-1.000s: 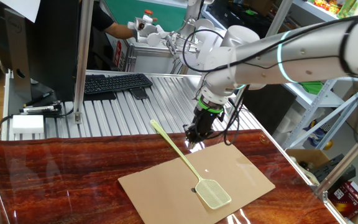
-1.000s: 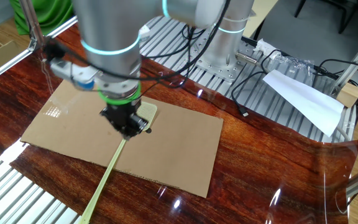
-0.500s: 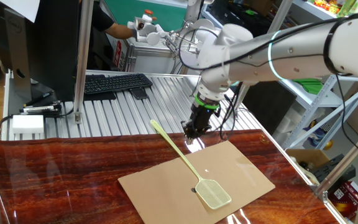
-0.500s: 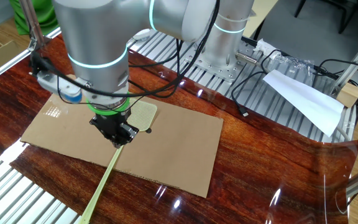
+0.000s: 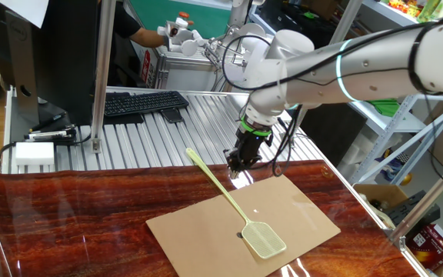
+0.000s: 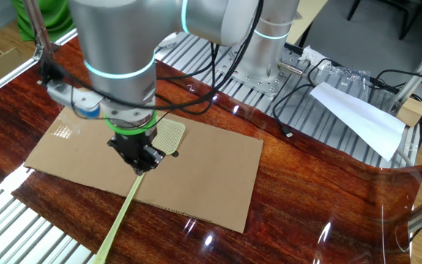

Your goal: Swat with a flyswatter

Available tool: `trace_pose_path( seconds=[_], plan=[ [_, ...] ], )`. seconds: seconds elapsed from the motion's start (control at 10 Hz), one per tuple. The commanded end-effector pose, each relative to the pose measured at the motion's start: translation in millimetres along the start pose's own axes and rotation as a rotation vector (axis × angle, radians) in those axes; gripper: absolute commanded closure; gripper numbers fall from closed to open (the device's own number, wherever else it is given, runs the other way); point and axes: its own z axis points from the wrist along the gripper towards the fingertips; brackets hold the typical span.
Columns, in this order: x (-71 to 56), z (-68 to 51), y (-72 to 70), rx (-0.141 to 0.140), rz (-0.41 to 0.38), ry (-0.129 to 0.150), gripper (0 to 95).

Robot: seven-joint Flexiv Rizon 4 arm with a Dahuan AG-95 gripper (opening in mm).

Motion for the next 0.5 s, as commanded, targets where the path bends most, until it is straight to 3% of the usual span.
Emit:
trace_pose_path(
  seconds=[0.1, 0.5],
  plan=[
    [-1.9, 1.4, 0.0, 0.002, -0.006, 0.000, 95.0],
    [-1.9, 1.4, 0.0, 0.007, -0.006, -0.011, 95.0]
  ],
)
